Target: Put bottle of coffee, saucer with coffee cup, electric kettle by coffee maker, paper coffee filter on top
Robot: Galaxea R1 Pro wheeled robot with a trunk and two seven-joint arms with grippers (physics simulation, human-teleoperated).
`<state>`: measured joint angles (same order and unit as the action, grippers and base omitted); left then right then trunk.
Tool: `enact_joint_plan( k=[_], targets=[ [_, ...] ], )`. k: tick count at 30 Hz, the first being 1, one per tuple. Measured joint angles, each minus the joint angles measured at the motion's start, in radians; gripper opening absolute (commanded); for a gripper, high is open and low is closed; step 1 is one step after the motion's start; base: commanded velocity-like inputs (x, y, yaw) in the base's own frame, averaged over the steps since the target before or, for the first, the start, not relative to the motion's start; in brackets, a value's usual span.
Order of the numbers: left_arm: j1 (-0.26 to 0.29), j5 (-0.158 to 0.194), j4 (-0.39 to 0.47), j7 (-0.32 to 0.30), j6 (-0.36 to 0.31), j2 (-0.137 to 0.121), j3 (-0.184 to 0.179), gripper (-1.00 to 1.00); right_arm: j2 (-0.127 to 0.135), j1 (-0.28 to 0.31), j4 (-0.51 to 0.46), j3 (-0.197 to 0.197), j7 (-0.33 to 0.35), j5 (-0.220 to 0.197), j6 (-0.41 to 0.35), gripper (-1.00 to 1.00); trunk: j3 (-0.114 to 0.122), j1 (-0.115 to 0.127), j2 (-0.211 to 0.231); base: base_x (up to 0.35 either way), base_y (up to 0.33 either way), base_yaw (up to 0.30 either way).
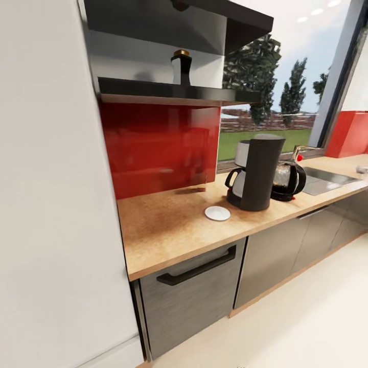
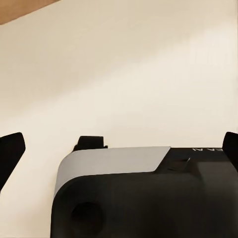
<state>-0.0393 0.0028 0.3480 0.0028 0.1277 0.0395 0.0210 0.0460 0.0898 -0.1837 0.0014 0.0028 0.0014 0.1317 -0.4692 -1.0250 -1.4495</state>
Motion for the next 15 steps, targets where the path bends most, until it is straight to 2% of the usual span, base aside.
enact_joint_plan(
  k=[15],
  targets=[
    [0.0, 0.0, 0.0, 0.0, 0.0, 0.0, 0.0, 1.0, 0.0, 0.0, 0.0, -0.001, 0.0, 0.0, 0.0, 1.0, 0.0, 0.0, 0.0, 0.0, -0.001, -0.252]
  ],
)
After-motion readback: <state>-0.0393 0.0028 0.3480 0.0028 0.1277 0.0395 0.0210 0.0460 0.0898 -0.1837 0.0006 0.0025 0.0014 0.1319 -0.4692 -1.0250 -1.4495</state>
